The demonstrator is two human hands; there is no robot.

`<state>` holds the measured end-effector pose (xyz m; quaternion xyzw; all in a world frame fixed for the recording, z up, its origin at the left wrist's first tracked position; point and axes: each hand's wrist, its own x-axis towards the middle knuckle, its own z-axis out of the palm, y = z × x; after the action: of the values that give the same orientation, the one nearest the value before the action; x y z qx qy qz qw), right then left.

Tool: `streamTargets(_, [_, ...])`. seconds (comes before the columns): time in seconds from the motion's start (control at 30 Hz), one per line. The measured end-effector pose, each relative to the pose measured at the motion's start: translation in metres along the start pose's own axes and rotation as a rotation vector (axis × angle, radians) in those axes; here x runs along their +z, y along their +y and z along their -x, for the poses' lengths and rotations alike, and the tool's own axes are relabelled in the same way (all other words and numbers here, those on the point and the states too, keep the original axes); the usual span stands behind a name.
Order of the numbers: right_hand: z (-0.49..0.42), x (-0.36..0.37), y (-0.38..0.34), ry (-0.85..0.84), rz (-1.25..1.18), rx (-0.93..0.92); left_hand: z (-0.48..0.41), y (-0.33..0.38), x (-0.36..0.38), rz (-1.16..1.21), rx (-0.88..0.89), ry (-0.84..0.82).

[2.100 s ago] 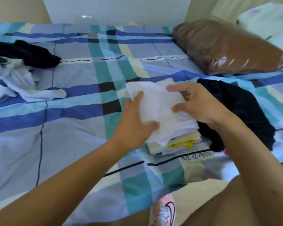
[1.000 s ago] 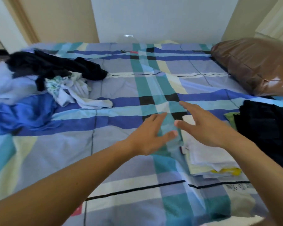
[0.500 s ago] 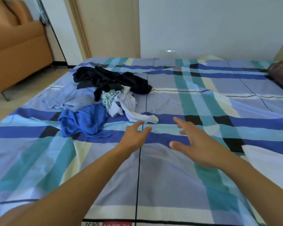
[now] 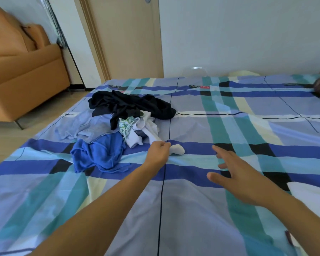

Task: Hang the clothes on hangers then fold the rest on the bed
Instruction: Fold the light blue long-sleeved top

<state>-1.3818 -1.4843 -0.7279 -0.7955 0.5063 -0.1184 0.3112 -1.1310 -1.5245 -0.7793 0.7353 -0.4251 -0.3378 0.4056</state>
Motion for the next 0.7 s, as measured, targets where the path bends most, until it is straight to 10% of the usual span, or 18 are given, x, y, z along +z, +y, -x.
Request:
streamTargets(0.33, [-0.016,0.011,-0.026,-0.115,-0.957,0.286,0.159,0.063,-0.038,0.015,0.623,-0.563])
streamTargets(0.43, [-0.007,0.024,-0.037,-0.219,-0.935,0.223,0.192,0.062,-0.024,-0.112,0.607,-0.789])
streamTargets(0.53, [0.0,0.038,-0.042,-0.244,-0.727,0.174,0.199,0.043,0.003,-0.632,0.512,-0.532])
streamTargets(0.63, [0.001,0.044,-0.041,-0.191,-0.649,0.179,0.178,0.044,-0.031,-0.192,0.469,-0.776])
streamTargets(0.7, [0.003,0.043,-0.041,-0.145,-0.702,0.18,0.159,0.032,-0.064,-0.19,0.422,-0.589])
